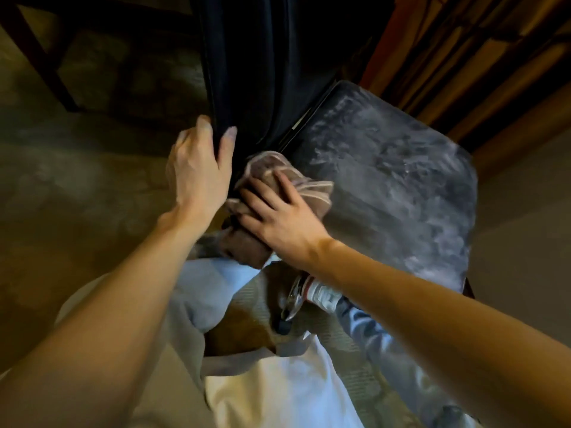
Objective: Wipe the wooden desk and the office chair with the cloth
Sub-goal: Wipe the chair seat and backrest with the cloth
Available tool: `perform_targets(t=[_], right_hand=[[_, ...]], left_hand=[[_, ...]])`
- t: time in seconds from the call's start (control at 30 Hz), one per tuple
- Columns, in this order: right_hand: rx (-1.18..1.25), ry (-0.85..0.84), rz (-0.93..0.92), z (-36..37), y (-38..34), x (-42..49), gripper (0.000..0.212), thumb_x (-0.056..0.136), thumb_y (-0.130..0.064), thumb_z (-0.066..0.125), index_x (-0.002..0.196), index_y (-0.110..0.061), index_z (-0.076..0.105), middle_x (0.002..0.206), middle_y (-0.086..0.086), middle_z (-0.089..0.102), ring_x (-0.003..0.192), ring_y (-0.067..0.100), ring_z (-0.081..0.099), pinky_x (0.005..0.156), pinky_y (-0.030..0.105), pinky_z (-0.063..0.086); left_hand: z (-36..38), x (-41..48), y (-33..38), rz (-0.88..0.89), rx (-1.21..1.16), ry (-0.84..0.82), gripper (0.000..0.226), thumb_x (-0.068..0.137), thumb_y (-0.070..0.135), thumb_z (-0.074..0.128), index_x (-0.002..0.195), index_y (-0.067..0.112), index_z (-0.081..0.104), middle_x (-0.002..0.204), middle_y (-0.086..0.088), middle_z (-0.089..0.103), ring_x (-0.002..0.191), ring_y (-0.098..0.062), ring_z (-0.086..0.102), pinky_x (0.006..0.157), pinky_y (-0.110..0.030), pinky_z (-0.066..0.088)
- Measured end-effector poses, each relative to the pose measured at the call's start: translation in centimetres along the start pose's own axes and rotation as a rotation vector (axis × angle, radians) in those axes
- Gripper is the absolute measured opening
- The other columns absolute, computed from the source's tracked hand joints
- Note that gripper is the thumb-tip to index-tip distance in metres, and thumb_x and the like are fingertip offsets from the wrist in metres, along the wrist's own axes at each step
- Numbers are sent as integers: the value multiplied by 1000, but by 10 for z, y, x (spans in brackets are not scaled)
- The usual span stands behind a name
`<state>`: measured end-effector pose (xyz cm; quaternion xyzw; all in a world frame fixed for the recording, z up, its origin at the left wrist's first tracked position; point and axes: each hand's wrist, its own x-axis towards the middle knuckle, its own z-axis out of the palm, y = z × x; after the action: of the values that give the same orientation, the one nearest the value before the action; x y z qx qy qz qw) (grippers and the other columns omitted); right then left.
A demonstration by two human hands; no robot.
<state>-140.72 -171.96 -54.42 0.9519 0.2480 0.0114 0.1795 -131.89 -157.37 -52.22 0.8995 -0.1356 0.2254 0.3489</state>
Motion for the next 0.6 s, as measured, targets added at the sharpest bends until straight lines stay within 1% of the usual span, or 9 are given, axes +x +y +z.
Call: perform_targets(t=[0.07,0.13,0.17,0.23,0.3,0.37,0.43,0.5,0.6], right_hand=[[-45,-225,48,4,-7,26,58,104,-22,46,158,-30,30,170,12,16,158,37,3,120,73,0],[-40,-312,80,18,-10,24,65,105,-27,50,162,-33,20,172,8,5,158,35,-5,119,74,2],[-13,-324,75,24,-11,15,64,105,-28,50,162,-33,21,171,8,7,158,35,-3,118,74,5],[39,-309,67,32,-7,-14,63,100,-30,60,158,-33,35,166,8,26,155,37,15,116,74,18],[52,-261,86,35,2,-58,63,87,-31,75,146,-31,54,151,7,49,142,37,37,106,72,36],[32,-236,78,42,9,-117,62,73,-29,84,132,-28,67,137,7,60,128,36,43,95,69,46],[-7,-298,84,49,11,-179,58,64,-30,90,120,-29,74,128,4,64,124,34,46,93,68,47],[-4,-391,105,50,9,-226,60,59,-32,93,116,-31,75,128,1,64,125,34,48,98,66,43],[-11,-447,198,46,0,-254,58,57,-33,95,112,-29,76,124,4,65,121,35,47,99,60,39]], left_hand=[[1,-3,-1,-5,5,9,54,109,39,41,131,-8,54,109,-31,66,107,-46,62,82,-53,47],[3,-6,-4,-5,47,8,52,109,39,40,128,-7,55,107,-31,67,103,-47,63,80,-54,47],[4,-7,-5,-15,67,4,53,110,40,38,130,-7,53,108,-31,67,103,-48,63,82,-54,47],[10,-8,-5,-87,42,-18,58,110,43,32,137,-5,47,111,-30,67,105,-47,63,86,-55,46],[19,-6,-3,-159,-25,-36,61,109,46,27,141,-3,42,111,-27,67,103,-45,64,86,-54,47],[25,-4,-3,-187,-47,-26,61,109,46,26,144,-2,39,116,-27,65,106,-44,63,89,-54,46],[26,-2,-4,-185,-36,-16,62,109,46,26,144,-3,39,119,-28,64,109,-45,62,91,-55,45],[25,-4,-5,-180,-21,-14,62,109,48,26,142,-3,41,117,-28,64,109,-45,61,91,-55,44],[17,-12,-2,-160,-68,-12,56,109,47,31,133,-1,46,113,-24,65,108,-42,61,91,-52,43]])
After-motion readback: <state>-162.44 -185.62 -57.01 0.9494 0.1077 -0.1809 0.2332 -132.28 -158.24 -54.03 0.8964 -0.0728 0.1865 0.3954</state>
